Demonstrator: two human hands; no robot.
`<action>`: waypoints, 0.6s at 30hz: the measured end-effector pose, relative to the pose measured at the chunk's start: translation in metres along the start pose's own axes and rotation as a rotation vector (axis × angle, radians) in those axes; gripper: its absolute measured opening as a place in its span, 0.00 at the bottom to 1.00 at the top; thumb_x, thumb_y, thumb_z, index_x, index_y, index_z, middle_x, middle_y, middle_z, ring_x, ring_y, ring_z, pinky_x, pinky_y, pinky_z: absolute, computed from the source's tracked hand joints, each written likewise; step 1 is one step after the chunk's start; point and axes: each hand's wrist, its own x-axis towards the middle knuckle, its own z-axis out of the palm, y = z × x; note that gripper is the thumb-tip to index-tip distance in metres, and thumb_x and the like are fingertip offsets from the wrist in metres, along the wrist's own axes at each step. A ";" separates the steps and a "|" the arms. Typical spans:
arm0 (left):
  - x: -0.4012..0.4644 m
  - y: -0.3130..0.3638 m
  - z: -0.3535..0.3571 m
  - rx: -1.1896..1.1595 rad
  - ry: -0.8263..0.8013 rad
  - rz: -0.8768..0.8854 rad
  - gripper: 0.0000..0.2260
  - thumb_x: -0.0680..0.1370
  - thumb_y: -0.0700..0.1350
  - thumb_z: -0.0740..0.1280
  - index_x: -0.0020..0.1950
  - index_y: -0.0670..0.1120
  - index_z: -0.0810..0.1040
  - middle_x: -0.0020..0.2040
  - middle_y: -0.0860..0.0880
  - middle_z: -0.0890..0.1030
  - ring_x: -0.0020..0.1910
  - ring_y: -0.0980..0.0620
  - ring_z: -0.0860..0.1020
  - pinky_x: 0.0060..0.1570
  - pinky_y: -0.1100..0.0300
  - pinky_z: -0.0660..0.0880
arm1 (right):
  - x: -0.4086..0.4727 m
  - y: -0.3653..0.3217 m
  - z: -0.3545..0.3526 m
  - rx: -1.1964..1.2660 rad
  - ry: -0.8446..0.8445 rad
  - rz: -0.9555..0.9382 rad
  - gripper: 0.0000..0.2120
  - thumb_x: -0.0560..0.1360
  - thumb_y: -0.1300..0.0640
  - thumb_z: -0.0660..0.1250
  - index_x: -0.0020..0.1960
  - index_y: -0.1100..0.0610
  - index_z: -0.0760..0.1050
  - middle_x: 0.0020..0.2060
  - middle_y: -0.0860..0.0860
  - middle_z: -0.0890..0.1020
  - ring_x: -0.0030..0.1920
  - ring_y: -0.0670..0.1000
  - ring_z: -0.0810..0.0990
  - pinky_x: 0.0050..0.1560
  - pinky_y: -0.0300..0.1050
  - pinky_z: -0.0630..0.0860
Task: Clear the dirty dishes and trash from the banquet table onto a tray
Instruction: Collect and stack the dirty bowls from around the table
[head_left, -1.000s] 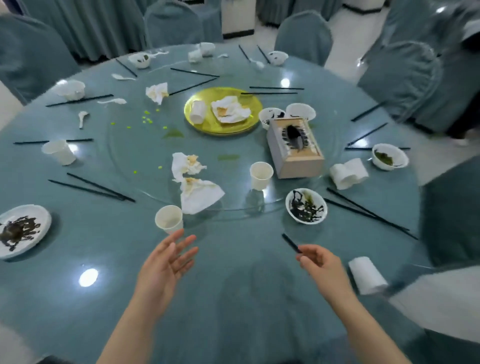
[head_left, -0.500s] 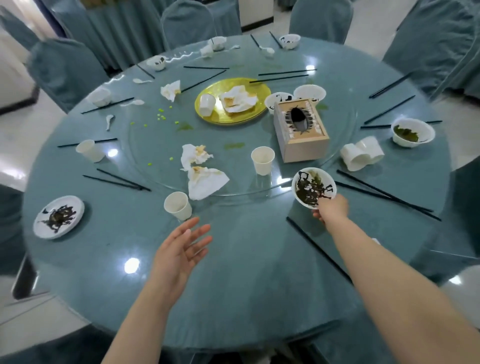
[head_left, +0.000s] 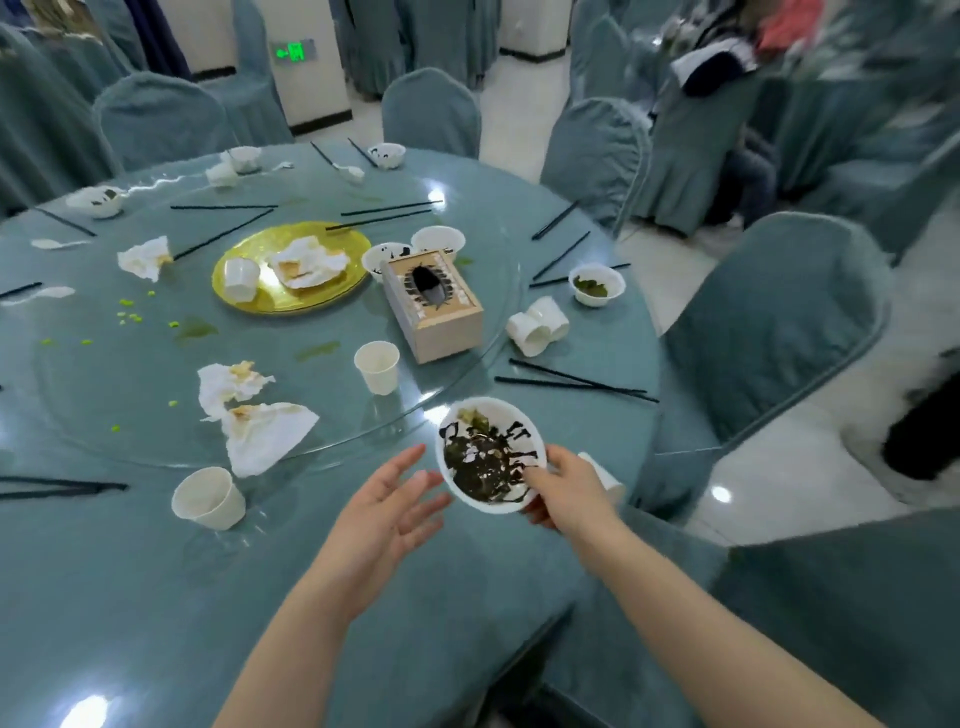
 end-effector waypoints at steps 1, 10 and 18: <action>0.001 -0.002 0.005 0.004 -0.062 -0.014 0.22 0.72 0.47 0.68 0.66 0.54 0.73 0.57 0.47 0.82 0.53 0.47 0.82 0.54 0.52 0.76 | -0.010 0.001 -0.004 0.015 0.014 -0.002 0.10 0.76 0.63 0.60 0.47 0.50 0.75 0.23 0.48 0.80 0.21 0.45 0.73 0.22 0.35 0.68; 0.004 -0.040 0.082 -0.047 -0.281 -0.137 0.21 0.73 0.40 0.67 0.67 0.46 0.73 0.51 0.42 0.83 0.42 0.48 0.83 0.47 0.55 0.81 | -0.085 0.031 -0.078 0.161 0.295 -0.013 0.06 0.78 0.60 0.63 0.53 0.53 0.77 0.27 0.46 0.81 0.24 0.42 0.75 0.25 0.34 0.69; -0.008 -0.059 0.173 0.021 -0.433 -0.174 0.14 0.79 0.41 0.62 0.65 0.45 0.74 0.53 0.44 0.84 0.44 0.49 0.84 0.42 0.58 0.81 | -0.149 0.063 -0.178 0.322 0.537 0.002 0.07 0.79 0.60 0.62 0.49 0.55 0.79 0.31 0.50 0.84 0.28 0.46 0.79 0.27 0.35 0.71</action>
